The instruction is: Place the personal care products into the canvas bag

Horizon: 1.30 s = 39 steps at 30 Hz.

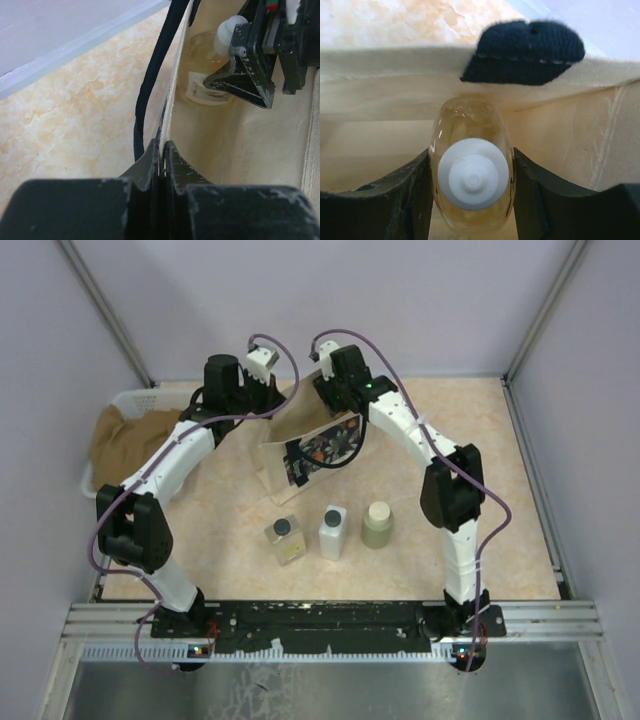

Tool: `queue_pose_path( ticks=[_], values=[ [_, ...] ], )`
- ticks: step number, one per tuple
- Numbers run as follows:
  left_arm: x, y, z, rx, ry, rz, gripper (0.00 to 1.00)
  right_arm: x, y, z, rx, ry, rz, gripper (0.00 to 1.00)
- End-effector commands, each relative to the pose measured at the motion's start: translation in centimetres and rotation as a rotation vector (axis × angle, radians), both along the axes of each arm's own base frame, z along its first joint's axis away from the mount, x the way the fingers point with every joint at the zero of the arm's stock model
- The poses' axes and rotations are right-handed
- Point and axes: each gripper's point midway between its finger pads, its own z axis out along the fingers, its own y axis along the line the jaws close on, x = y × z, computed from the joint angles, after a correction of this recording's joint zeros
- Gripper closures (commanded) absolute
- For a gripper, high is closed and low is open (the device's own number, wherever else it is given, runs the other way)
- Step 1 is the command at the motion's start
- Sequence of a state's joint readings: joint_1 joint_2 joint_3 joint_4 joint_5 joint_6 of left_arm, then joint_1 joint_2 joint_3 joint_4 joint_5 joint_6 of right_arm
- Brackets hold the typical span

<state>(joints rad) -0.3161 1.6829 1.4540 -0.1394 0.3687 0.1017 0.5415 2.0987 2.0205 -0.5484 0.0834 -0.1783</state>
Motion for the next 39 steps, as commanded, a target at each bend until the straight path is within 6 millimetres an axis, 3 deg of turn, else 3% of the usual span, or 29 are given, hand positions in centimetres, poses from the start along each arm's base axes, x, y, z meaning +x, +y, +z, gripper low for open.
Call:
queue_pose_path(
  ticks=[1, 9, 15, 17, 19, 21, 24, 25, 30, 34, 39],
  values=[
    [0.0, 0.4, 2.7, -0.024, -0.079, 0.01, 1.0, 2.4, -0.5, 7.0, 0.057, -0.237, -0.034, 1.0],
    [0.1, 0.5, 2.5, -0.019, -0.073, 0.017, 1.0, 3.7, -3.2, 4.2, 0.116, -0.172, -0.059, 1.0],
    [0.2, 0.6, 2.2, -0.014, -0.066, 0.023, 1.0, 4.2, -5.0, 3.4, 0.09, -0.163, -0.093, 0.99],
    [0.2, 0.7, 2.0, -0.012, -0.063, 0.026, 1.0, 4.3, -5.3, 3.2, 0.081, -0.159, -0.095, 0.9],
    [0.2, 0.6, 2.0, -0.015, -0.062, 0.026, 1.0, 4.1, -5.2, 3.1, 0.08, -0.153, -0.086, 0.74],
    [0.2, 0.6, 2.0, -0.016, -0.061, 0.026, 1.0, 3.9, -5.0, 3.2, 0.091, -0.154, -0.073, 0.52],
    [0.1, 0.5, 2.0, -0.019, -0.06, 0.024, 1.0, 3.6, -4.6, 4.2, 0.116, -0.167, -0.055, 0.08],
    [0.1, 0.5, 2.0, -0.019, -0.06, 0.022, 1.0, 3.4, -4.5, 4.5, 0.123, -0.17, -0.05, 0.02],
    [0.2, 0.4, 2.0, -0.023, -0.059, 0.017, 1.0, 2.9, -4.3, 6.8, 0.125, -0.207, -0.036, 0.01],
    [0.1, 0.3, 2.1, -0.03, -0.056, 0.01, 1.0, 2.0, -4.5, 9.9, 0.113, -0.266, -0.059, 0.01],
    [0.3, 0.4, 1.6, -0.024, -0.048, 0.017, 1.0, -1.6, -5.0, 14.9, 0.092, -0.327, -0.087, 0.01]
  ],
)
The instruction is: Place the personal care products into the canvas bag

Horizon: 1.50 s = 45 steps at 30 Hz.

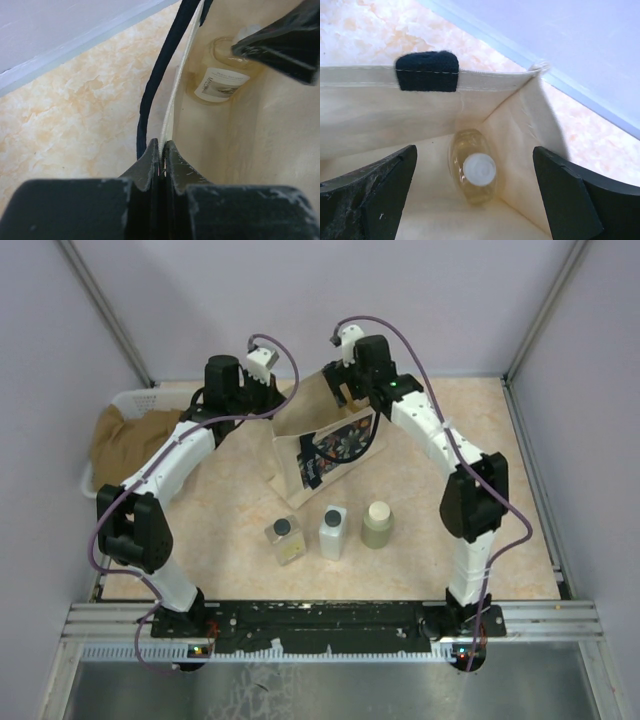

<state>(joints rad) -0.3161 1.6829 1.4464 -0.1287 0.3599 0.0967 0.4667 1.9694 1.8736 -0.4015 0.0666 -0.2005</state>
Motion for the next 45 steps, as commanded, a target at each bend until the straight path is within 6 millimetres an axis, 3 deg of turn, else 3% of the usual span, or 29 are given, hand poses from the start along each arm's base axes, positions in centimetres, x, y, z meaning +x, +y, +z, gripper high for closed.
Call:
queue_pose_path(
  ticks=[1, 5, 9, 16, 18, 23, 26, 32, 40, 45],
  values=[
    [0.2, 0.3, 1.7, -0.02, -0.044, 0.01, 1.0, -3.8, -0.9, 12.0, 0.04, -0.205, -0.05, 0.01],
    [0.3, 0.2, 1.6, -0.02, -0.041, 0.009, 1.0, -9.0, -1.3, 14.1, 0.139, -0.169, -0.05, 0.01],
    [0.3, 0.3, 1.8, -0.016, -0.047, 0.014, 1.0, -13.5, -2.7, 13.5, 0.196, -0.11, -0.057, 0.01],
    [0.6, 0.7, 1.6, 0.009, -0.051, 0.027, 1.0, -19.6, -6.0, 7.7, 0.127, 0.103, -0.124, 0.01],
    [0.7, 0.7, 1.5, 0.009, -0.05, 0.027, 1.0, -21.2, -6.4, 5.0, 0.106, 0.171, -0.124, 0.01],
    [0.9, 0.6, 1.4, 0.01, -0.046, 0.026, 1.0, -24.3, -6.6, 0.4, 0.087, 0.284, -0.129, 0.01],
    [1.0, 0.5, 1.4, 0.009, -0.045, 0.027, 1.0, -25.8, -6.3, -2.1, 0.077, 0.345, -0.126, 0.01],
    [1.0, 0.5, 1.2, 0.004, -0.034, 0.029, 1.0, -27.6, -5.9, -5.1, 0.07, 0.425, -0.117, 0.01],
    [1.0, 0.6, 1.0, 0.008, -0.034, 0.033, 1.0, -28.8, -5.7, -9.6, 0.046, 0.513, -0.116, 0.01],
    [1.0, 0.6, 0.9, 0.011, -0.034, 0.035, 1.0, -28.9, -4.9, -11.3, 0.03, 0.535, -0.098, 0.01]
  ],
)
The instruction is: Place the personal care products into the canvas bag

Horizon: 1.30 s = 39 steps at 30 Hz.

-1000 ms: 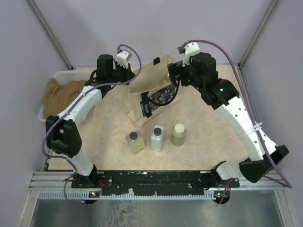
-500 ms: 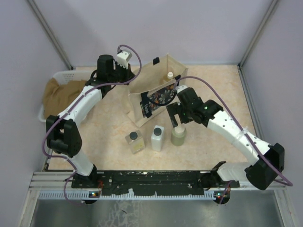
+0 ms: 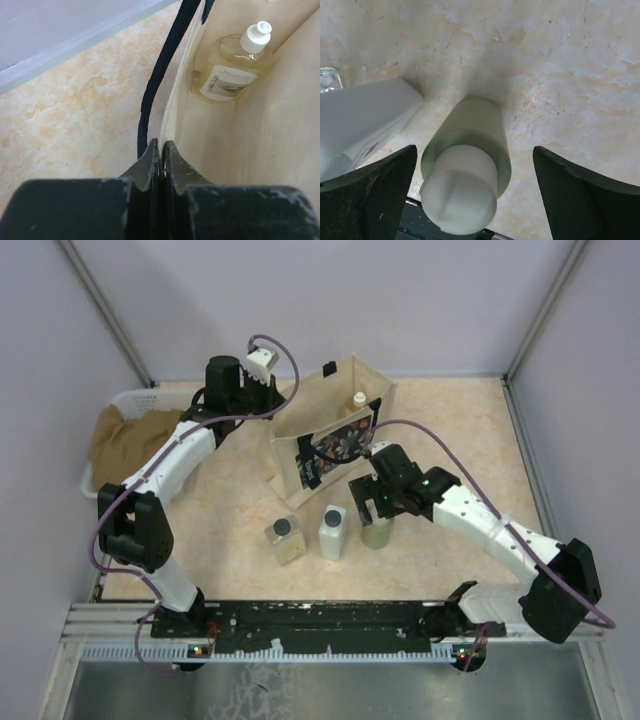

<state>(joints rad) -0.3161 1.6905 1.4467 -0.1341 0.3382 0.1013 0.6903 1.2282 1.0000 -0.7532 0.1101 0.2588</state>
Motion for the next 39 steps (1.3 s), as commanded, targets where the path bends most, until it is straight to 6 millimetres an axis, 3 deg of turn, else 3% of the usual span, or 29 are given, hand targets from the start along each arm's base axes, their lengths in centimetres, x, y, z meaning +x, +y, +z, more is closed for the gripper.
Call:
queue_pose_path(
  ticks=[1, 10, 20, 23, 31, 39],
  values=[
    [0.8, 0.4, 1.4, -0.002, -0.04, 0.018, 1.0, 0.2, 1.4, -1.3, 0.009, 0.008, 0.029, 0.01],
    [0.7, 0.4, 1.1, 0.002, -0.036, 0.02, 1.0, -0.3, 1.7, -3.4, -0.103, 0.052, 0.06, 0.01],
    [0.7, 0.3, 1.1, -0.005, -0.033, 0.015, 1.0, -0.3, 0.3, -3.1, -0.167, 0.032, 0.038, 0.12],
    [0.7, 0.3, 1.1, -0.004, -0.033, 0.016, 1.0, -0.3, 0.2, -3.1, -0.174, 0.028, 0.036, 0.21],
    [0.8, 0.2, 1.1, -0.006, -0.034, 0.014, 1.0, 0.4, -0.7, -2.1, -0.191, -0.024, -0.018, 0.64],
    [0.8, 0.2, 1.1, -0.007, -0.03, 0.012, 1.0, 1.1, -0.5, -1.2, -0.172, -0.067, -0.038, 0.79]
  ],
)
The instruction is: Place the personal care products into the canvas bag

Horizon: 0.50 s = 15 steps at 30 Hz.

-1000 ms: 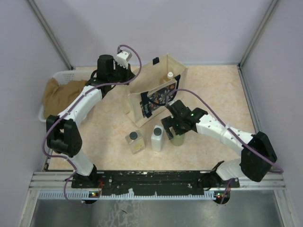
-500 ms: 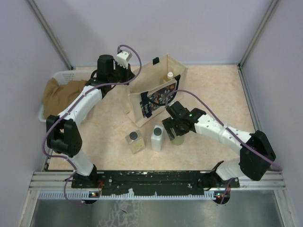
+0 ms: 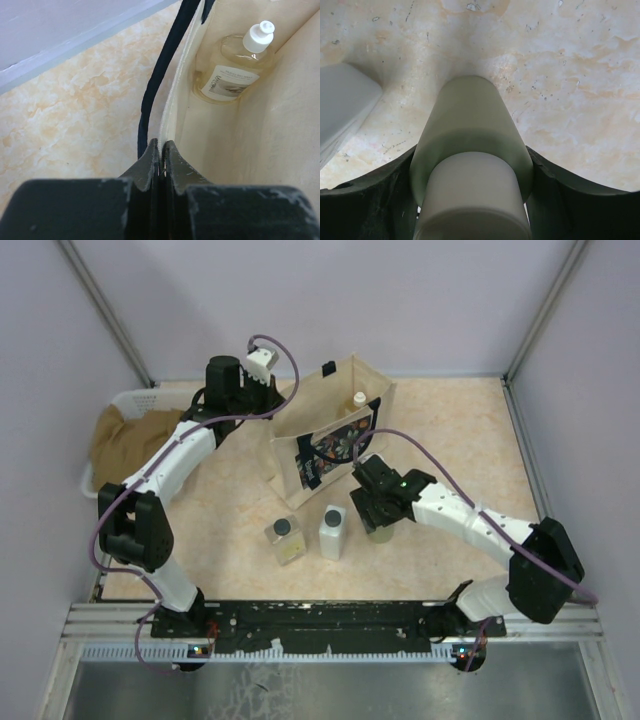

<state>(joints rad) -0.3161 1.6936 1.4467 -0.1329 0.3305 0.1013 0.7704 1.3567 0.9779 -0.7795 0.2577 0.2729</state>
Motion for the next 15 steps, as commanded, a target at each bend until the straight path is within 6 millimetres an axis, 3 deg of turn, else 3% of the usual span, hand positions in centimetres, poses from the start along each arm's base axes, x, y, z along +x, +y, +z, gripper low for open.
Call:
queue_pose_path(
  ticks=[1, 5, 9, 15],
  values=[
    [0.7, 0.1, 1.2, -0.01, -0.032, 0.005, 1.0, 1.8, 0.4, 3.0, 0.031, -0.12, -0.026, 0.8],
    [0.6, 0.2, 1.3, -0.006, -0.032, 0.005, 1.0, 2.4, 0.1, 4.4, 0.034, -0.163, -0.046, 0.82],
    [0.6, 0.2, 1.2, -0.004, -0.031, 0.004, 1.0, 3.1, -0.3, 7.4, 0.042, -0.228, -0.07, 0.85],
    [0.7, 0.1, 1.5, -0.006, -0.034, 0.003, 1.0, 5.4, -0.6, 16.5, 0.135, -0.406, -0.104, 0.92]
  ],
)
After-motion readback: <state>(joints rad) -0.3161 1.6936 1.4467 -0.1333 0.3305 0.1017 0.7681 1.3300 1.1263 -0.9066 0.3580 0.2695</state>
